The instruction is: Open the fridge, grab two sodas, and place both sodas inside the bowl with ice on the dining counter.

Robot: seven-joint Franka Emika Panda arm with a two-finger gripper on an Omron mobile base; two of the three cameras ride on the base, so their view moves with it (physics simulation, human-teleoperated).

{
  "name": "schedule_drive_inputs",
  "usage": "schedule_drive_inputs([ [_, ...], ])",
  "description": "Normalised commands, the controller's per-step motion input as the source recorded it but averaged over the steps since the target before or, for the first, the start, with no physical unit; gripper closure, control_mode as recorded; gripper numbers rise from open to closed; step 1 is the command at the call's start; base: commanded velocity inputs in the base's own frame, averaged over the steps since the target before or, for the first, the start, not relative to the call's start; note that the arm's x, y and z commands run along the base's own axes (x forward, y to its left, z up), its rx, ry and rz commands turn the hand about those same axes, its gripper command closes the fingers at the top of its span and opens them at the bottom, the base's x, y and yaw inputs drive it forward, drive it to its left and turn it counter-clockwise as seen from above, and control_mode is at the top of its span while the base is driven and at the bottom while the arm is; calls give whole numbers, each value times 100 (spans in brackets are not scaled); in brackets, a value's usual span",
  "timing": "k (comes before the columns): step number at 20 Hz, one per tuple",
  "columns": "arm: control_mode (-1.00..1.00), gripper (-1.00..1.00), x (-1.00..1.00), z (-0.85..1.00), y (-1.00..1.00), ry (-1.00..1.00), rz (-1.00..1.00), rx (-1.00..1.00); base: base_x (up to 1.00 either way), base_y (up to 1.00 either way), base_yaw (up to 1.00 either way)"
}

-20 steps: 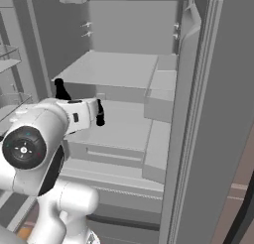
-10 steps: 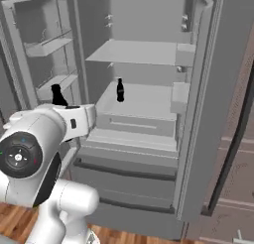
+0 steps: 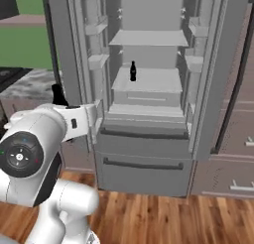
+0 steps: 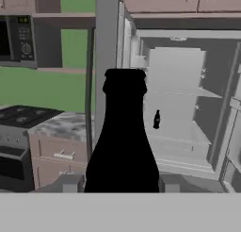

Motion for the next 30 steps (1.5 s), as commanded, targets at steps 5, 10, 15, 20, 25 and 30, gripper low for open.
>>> schedule_drive_inputs([
  [5,100,100,0,0,0,0,0,0,-98,39,-44],
  [10,100,100,0,0,0,0,0,0,-68,13,-60],
  [15,100,100,0,0,0,0,0,0,-55,9,-63],
  [20,100,100,0,0,0,0,0,0,-46,6,-66],
  [25,100,100,0,0,0,0,0,0,-40,4,-68],
  [30,100,100,0,0,0,0,0,0,-36,2,-69],
])
